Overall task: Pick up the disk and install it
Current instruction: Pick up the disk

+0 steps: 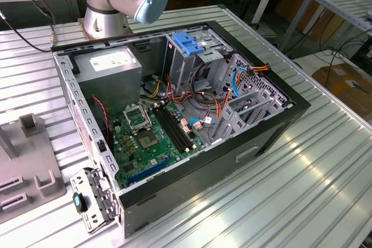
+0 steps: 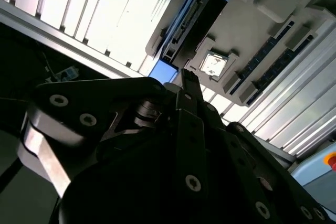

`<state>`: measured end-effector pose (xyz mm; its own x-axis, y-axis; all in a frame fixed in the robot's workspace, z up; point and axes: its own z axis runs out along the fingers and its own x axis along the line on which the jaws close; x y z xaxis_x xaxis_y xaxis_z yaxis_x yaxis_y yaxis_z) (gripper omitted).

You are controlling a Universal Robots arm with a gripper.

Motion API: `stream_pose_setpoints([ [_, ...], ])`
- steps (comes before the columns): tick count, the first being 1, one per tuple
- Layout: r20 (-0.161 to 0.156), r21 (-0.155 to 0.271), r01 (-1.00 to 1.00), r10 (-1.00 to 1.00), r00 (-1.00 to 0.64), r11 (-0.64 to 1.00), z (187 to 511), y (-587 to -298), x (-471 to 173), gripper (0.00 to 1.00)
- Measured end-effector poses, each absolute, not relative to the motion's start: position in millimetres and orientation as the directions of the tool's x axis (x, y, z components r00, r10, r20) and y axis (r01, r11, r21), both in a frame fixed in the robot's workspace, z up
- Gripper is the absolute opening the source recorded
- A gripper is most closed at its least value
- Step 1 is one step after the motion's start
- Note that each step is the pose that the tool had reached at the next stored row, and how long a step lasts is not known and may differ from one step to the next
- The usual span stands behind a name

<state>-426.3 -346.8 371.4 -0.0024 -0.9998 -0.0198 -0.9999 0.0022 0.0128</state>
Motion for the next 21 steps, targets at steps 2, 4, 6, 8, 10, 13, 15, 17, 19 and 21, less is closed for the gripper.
stream_pose_setpoints([
  [2,-0.02,0.004,-1.0,-1.0,-0.002,0.002,369.3,-346.8,-426.3,0.11],
  [4,-0.02,0.004,-1.0,-1.0,-0.002,0.002,364.8,-346.7,-425.6,0.11],
  [6,-0.02,0.004,-1.0,-1.0,-0.002,0.002,362.7,-346.8,-422.7,0.11],
  [8,-0.02,0.004,-1.0,-1.0,-0.002,0.002,360.8,-346.8,-419.0,0.11],
  [10,-0.02,0.004,-1.0,-1.0,-0.002,0.002,358.6,-346.7,-417.4,0.11],
  [13,-0.02,0.004,-1.0,-1.0,-0.002,0.002,354.9,-345.9,-417.2,0.11],
  [15,-0.02,0.004,-1.0,-1.0,-0.002,0.002,354.9,-345.9,-417.2,0.11],
  [17,-0.02,0.004,-1.0,-1.0,-0.002,0.002,354.8,-345.8,-417.2,0.11],
  [19,-0.02,0.004,-1.0,-1.0,-0.002,0.002,354.1,-345.8,-417.2,0.11],
  [21,-0.02,0.004,-1.0,-1.0,-0.002,0.002,351.6,-345.8,-417.2,0.11],
])
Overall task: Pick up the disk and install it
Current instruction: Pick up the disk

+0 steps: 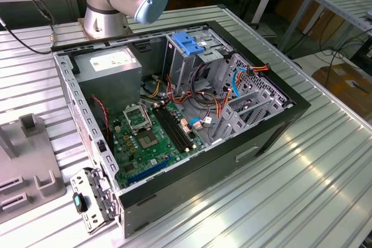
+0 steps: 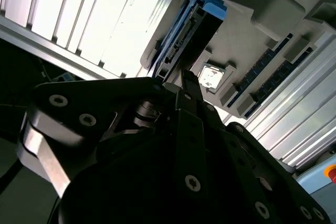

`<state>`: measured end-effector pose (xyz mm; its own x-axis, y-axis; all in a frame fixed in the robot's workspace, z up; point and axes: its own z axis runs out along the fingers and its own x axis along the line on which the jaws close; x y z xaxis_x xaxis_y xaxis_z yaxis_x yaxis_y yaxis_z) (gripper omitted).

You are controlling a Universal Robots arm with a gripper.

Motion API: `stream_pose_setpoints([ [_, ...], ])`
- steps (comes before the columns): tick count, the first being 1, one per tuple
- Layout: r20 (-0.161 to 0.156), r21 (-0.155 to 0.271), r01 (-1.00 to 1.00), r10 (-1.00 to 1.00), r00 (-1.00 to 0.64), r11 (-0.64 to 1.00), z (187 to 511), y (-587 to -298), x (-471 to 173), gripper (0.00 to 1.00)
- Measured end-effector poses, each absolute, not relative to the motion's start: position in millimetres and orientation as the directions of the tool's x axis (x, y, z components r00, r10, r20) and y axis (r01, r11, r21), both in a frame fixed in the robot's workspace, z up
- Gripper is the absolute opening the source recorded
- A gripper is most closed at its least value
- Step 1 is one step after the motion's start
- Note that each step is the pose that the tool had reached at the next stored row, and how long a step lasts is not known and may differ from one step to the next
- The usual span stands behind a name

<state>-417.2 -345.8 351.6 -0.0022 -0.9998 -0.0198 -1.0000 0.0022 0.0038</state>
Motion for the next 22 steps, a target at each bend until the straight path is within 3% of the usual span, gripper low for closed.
stream_pose_setpoints([
  [15,-0.02,0.004,-1.0,-1.0,-0.002,0.002,350.0,-345.8,-417.2,0.11],
  [16,-0.02,0.004,-1.0,-1.0,-0.002,0.002,349.9,-345.8,-417.2,0.12],
  [18,-0.02,0.004,-1.0,-1.0,-0.002,0.002,349.9,-345.8,-417.2,0.24],
  [19,-0.02,0.004,-1.0,-1.0,-0.002,0.002,349.8,-345.8,-417.2,0.24],
  [21,-0.02,0.004,-1.0,-1.0,-0.002,0.002,349.7,-345.8,-417.2,0.36],
  [22,-0.02,0.004,-1.0,-1.0,-0.002,0.002,349.7,-345.8,-417.2,0.36],
])
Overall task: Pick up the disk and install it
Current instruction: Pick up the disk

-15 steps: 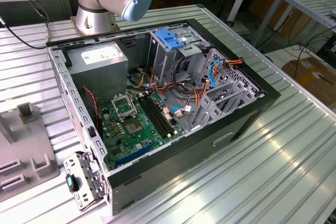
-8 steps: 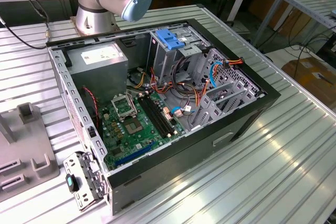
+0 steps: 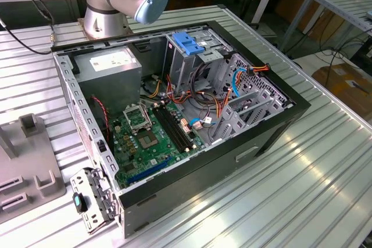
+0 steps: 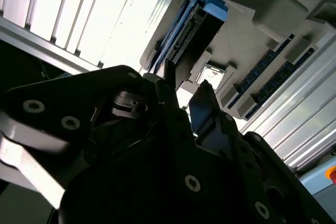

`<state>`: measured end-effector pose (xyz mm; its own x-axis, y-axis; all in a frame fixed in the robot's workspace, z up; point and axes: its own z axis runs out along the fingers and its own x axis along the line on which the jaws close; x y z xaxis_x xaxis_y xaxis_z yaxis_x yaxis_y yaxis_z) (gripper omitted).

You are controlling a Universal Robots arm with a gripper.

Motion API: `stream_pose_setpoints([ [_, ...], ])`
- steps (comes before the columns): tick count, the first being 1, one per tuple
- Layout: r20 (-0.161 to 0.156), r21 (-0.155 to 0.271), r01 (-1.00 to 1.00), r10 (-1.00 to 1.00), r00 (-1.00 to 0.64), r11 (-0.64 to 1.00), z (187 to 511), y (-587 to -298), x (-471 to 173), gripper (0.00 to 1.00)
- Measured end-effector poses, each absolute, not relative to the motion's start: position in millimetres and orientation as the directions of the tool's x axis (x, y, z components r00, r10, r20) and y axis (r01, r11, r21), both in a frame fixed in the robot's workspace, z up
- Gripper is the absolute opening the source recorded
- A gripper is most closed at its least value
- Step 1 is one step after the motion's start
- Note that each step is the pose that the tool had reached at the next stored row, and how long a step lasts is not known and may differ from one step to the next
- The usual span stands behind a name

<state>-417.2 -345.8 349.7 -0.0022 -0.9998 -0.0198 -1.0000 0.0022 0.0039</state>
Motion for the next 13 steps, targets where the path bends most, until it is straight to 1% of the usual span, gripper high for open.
stream_pose_setpoints([
  [1,-0.02,0.004,-1.0,-1.0,-0.002,0.002,349.7,-345.8,-417.2,0.42],
  [2,-0.02,0.004,-1.0,-1.0,-0.002,0.002,349.6,-345.8,-417.2,0.42],
  [3,-0.02,0.004,-1.0,-1.0,-0.002,0.002,349.6,-345.8,-417.2,0.54],
  [4,-0.02,0.004,-1.0,-1.0,-0.002,0.002,349.5,-345.8,-417.2,0.6],
  [5,-0.02,0.004,-1.0,-1.0,-0.002,0.002,349.5,-345.8,-417.2,0.6],
  [6,-0.02,0.004,-1.0,-1.0,-0.002,0.002,349.4,-345.8,-417.2,0.66],
  [13,-0.02,0.004,-1.0,-1.0,-0.002,0.002,348.3,-345.8,-417.2,0.66],
])
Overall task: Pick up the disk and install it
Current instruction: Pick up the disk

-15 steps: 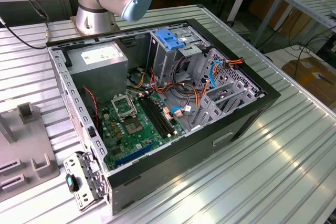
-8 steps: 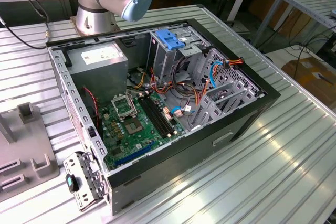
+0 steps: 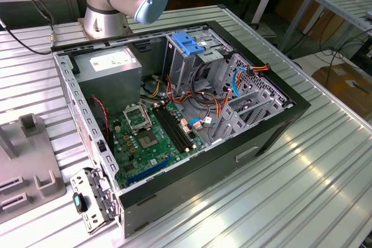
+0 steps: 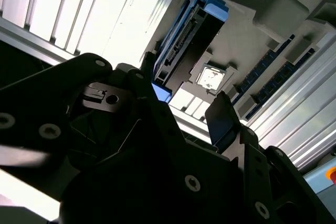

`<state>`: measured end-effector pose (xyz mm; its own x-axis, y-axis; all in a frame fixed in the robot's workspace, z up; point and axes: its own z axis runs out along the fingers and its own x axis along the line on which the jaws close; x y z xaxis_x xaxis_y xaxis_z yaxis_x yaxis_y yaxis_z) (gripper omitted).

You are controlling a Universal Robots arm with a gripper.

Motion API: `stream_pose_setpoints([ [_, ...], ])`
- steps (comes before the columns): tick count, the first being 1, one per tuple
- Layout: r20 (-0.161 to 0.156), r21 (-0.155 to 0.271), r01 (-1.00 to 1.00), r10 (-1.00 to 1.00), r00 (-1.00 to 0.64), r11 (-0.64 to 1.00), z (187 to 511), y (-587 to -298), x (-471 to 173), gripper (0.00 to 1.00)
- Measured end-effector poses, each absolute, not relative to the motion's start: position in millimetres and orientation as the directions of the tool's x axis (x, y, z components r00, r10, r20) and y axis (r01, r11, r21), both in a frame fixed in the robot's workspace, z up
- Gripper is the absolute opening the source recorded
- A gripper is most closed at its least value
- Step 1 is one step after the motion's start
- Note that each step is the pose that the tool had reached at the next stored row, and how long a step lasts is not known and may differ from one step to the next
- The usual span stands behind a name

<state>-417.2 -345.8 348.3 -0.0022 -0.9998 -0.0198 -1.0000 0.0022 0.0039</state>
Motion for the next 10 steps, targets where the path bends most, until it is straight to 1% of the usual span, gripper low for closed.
stream_pose_setpoints([
  [10,-0.02,0.004,-1.0,-1.0,-0.002,0.002,347.7,-345.8,-417.2,0.66],
])
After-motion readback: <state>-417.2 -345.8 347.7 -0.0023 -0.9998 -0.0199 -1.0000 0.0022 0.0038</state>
